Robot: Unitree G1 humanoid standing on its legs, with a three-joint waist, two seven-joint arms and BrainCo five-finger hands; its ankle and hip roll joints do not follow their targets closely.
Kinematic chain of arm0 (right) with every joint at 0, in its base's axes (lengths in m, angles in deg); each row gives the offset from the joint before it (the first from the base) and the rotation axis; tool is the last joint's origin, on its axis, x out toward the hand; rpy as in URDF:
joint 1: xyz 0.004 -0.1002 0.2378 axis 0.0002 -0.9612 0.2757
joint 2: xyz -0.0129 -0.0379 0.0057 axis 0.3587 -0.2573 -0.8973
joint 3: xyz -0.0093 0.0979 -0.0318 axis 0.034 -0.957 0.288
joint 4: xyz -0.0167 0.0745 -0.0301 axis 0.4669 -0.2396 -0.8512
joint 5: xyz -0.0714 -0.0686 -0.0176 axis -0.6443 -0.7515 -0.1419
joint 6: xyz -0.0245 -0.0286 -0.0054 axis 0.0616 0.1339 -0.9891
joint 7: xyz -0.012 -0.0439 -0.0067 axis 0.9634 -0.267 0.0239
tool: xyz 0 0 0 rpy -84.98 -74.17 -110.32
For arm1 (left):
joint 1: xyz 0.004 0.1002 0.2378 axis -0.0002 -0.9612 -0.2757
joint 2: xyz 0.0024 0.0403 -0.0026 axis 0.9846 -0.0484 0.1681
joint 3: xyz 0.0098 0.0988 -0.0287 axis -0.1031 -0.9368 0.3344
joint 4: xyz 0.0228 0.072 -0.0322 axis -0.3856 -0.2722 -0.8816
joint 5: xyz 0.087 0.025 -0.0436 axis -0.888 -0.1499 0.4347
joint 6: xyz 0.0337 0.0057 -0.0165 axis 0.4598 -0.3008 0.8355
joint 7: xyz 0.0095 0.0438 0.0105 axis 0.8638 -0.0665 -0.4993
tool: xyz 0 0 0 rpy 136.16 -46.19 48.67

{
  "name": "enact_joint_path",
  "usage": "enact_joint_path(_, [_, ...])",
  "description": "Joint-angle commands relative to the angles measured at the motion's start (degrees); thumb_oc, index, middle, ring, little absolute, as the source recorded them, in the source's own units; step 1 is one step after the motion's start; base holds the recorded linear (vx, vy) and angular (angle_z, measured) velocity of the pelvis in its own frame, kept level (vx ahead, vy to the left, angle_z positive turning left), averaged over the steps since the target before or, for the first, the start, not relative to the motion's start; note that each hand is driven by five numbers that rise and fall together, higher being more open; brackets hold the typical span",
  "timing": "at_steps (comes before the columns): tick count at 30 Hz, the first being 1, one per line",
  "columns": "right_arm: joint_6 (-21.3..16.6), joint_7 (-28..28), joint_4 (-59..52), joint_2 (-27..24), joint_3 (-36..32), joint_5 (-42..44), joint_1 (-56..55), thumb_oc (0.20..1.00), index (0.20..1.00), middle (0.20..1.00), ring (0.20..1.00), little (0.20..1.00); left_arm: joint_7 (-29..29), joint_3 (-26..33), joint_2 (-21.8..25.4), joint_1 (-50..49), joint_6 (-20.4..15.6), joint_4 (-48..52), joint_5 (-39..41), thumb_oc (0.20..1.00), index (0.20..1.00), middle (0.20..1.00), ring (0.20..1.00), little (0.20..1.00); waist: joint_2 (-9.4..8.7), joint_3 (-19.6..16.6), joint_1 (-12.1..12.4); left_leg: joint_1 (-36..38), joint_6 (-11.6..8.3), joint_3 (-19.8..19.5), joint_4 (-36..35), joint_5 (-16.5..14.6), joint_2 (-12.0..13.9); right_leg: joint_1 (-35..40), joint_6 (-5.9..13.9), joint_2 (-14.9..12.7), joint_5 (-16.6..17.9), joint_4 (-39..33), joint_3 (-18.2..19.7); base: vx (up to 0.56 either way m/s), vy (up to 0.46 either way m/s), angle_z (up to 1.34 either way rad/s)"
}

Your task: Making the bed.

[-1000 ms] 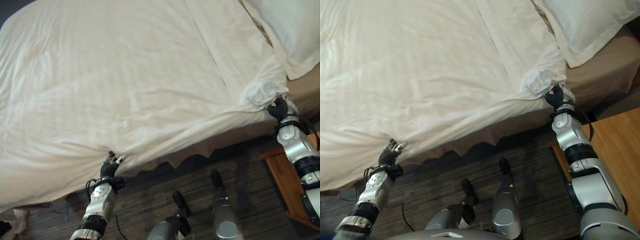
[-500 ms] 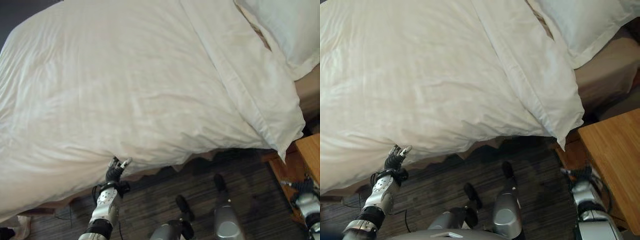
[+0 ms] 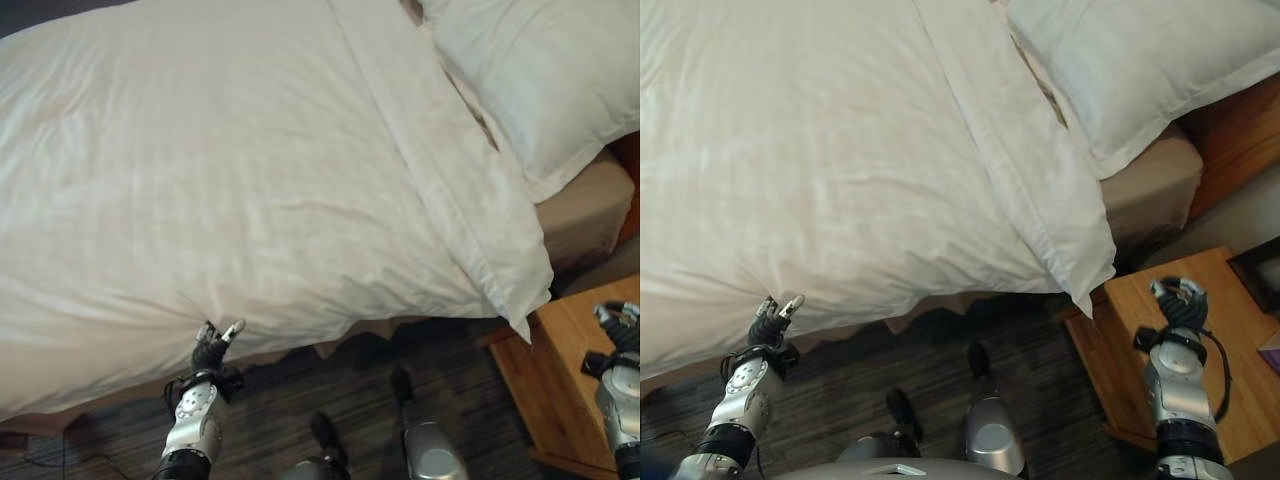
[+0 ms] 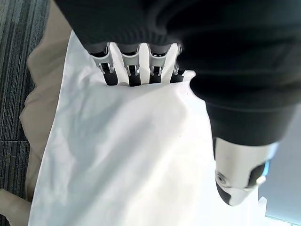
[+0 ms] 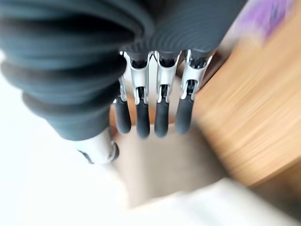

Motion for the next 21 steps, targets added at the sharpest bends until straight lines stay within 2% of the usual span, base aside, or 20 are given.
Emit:
enact_joint_path(1, [-10.7,5.0,-2.6,0.0,0.4,16.4,7.7,0.200,0.200,0.200,0.200,0.200,-5.4,-6.3,-5.0,6.4,-0.2,4.6,-2.9,1.000,1.000,1.000,1.000,1.000,0.84,-1.8,-1.2,3.7,-3.82,-2.3,0.7,-2.0,4.1,1.4,-0.25,1.2,-3.5,1.1,-1.2,0.05,-0.005,-0.02])
enact_joint_path(3, [-13.5,6.5,-4.8,1.6,1.1,21.9,11.3,0.200,0.200,0.200,0.200,0.200,-5.8,-6.7,-5.3,4.5,-0.3,4.9,-2.5,1.000,1.000,1.000,1.000,1.000,1.39,-2.0,-0.6,3.9,-3.89,-2.3,0.7,-2.1,4.0,1.4,-0.28,1.2,-3.5,1.0,-1.3,0.02,0.000,-0.03])
enact_joint_path(6, [-17.8,3.8,-3.9,3.0,3.0,26.7,22.3,0.200,0.200,0.200,0.200,0.200,-5.8,-8.7,-5.4,4.4,-1.4,5.2,-1.5,1.000,1.000,1.000,1.000,1.000,2.71,-0.6,0.8,3.4,-4.09,-2.1,0.7,-1.9,3.5,0.3,-0.14,1.0,-2.9,1.1,-0.8,-0.02,0.018,-0.12])
enact_joint_path(8, [-18.8,3.1,-3.2,2.6,2.9,27.4,25.7,0.200,0.200,0.200,0.200,0.200,-5.8,-9.2,-5.4,5.2,-1.9,5.1,-1.2,1.000,1.000,1.000,1.000,1.000,3.13,0.3,1.1,3.1,-4.15,-1.9,0.7,-1.7,3.3,-0.3,-0.10,1.0,-2.6,1.2,-0.5,-0.10,0.028,-0.12])
enact_joint_path(9, [-20.8,0.9,-0.2,0.1,3.2,28.1,34.5,0.200,0.200,0.200,0.200,0.200,-5.0,-10.8,-4.7,8.2,-3.5,4.5,-0.4,1.000,1.000,1.000,1.000,1.000,4.12,3.2,1.7,1.4,-4.38,-1.9,0.7,-1.1,2.7,-2.3,0.25,0.6,-1.8,1.3,0.1,-0.19,0.036,-0.09])
enact_joint_path(12, [-21.6,-1.7,4.4,-4.3,4.3,27.2,43.0,0.200,0.200,0.200,0.200,0.200,-4.3,-11.9,-3.2,11.4,-5.5,4.1,1.5,1.000,1.000,1.000,1.000,1.000,6.29,6.9,2.0,-1.2,-4.43,-1.7,1.0,-0.2,1.7,-4.8,0.61,-0.3,-1.0,1.6,0.4,-0.13,0.044,-0.03])
enact_joint_path(15, [-19.1,-2.0,11.6,-9.5,6.1,27.9,47.2,0.200,0.200,0.200,0.200,0.200,-4.9,-12.5,-1.8,11.4,-6.3,4.8,3.1,1.000,1.000,1.000,1.000,1.000,8.69,8.8,2.5,-3.9,-4.54,-0.5,0.9,0.3,1.3,-7.7,1.44,-1.3,-0.2,1.4,0.6,-0.09,0.038,0.09])
enact_joint_path(16, [-19.1,-1.9,11.8,-9.7,6.2,28.0,47.4,0.200,0.200,0.200,0.200,0.200,-4.9,-12.4,-1.9,11.4,-6.3,4.8,3.2,1.000,1.000,1.000,1.000,1.000,8.79,8.6,2.5,-4.1,-4.53,-0.5,1.0,0.3,1.3,-8.0,1.45,-1.3,-0.1,1.4,0.7,-0.09,0.019,-0.09])
enact_joint_path(18, [-15.7,-0.8,17.7,-11.9,8.1,28.0,48.0,0.200,0.200,0.200,0.200,0.200,-5.3,-12.4,-1.5,11.4,-6.5,5.0,3.8,1.000,1.000,1.000,1.000,1.000,10.12,9.5,2.9,-6.4,-4.57,0.2,0.9,0.9,1.5,-10.3,1.63,-1.6,0.2,1.3,0.9,-0.12,0.024,-0.15])
enact_joint_path(19, [-13.2,0.9,23.0,-11.3,8.8,29.0,46.8,0.200,0.200,0.200,0.200,0.200,-5.7,-11.8,-1.5,11.1,-6.4,5.0,5.5,1.000,1.000,1.000,1.000,1.000,11.49,10.1,3.3,-8.1,-4.60,0.3,0.8,1.1,1.6,-12.1,1.74,-1.6,0.2,1.3,0.9,-0.09,0.051,-0.16])
enact_joint_path(21, [-10.8,2.9,27.5,-7.9,8.3,30.7,44.1,0.200,0.200,0.200,0.200,0.200,-5.4,-10.9,-2.2,11.9,-6.3,4.1,6.6,1.000,1.000,1.000,1.000,1.000,12.60,10.8,3.4,-9.2,-4.67,0.2,0.8,0.8,1.6,-13.5,2.22,-1.6,0.0,1.3,1.1,-0.05,0.047,-0.17])
